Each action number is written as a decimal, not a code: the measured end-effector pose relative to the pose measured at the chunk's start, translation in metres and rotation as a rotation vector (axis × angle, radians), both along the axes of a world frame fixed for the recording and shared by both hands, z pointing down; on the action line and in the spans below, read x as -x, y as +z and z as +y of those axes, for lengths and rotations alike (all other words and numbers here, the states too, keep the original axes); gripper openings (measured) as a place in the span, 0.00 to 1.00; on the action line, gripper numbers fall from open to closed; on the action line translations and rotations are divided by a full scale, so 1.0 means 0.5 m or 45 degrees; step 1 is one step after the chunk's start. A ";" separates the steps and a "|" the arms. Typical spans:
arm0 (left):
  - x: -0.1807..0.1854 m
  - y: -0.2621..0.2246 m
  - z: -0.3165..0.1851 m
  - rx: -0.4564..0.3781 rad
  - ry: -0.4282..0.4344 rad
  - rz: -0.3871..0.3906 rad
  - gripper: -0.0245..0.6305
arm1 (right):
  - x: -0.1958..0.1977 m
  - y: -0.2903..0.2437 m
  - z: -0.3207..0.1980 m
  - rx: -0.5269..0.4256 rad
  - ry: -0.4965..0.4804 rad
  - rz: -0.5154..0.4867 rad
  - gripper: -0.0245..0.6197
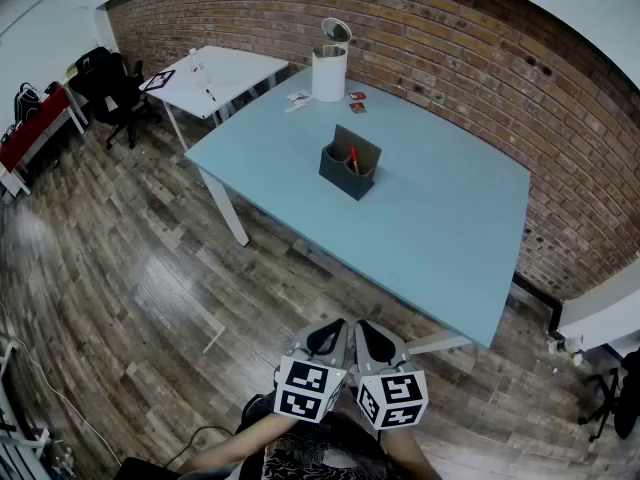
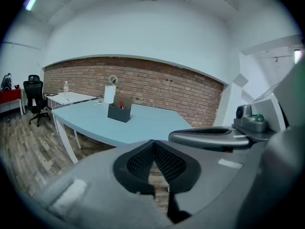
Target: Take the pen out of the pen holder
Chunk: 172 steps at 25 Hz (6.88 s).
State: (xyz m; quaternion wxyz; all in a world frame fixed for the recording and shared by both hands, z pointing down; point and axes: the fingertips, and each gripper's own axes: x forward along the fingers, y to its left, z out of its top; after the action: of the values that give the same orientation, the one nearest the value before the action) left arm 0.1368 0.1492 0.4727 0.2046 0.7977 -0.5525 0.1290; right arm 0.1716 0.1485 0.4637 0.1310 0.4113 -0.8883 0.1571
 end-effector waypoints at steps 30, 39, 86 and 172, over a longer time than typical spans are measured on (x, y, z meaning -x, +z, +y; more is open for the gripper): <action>0.036 0.009 -0.122 0.001 0.029 -0.004 0.02 | 0.037 0.009 -0.118 -0.028 0.013 0.008 0.05; 0.080 0.017 -0.206 0.009 0.055 0.012 0.02 | 0.082 0.019 -0.200 -0.015 0.037 0.021 0.05; 0.336 0.005 -0.544 -0.020 0.264 0.095 0.02 | 0.290 -0.019 -0.611 -0.148 0.369 0.232 0.05; 0.353 0.027 -0.740 -0.015 0.353 0.091 0.02 | 0.246 -0.041 -0.819 -0.365 0.619 0.576 0.13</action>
State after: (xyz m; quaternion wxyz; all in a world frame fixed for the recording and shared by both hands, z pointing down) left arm -0.0395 -0.2206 0.4860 0.1996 0.8717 -0.4300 0.1242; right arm 0.0484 -0.2608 0.4431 0.2241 0.6490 -0.7261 -0.0376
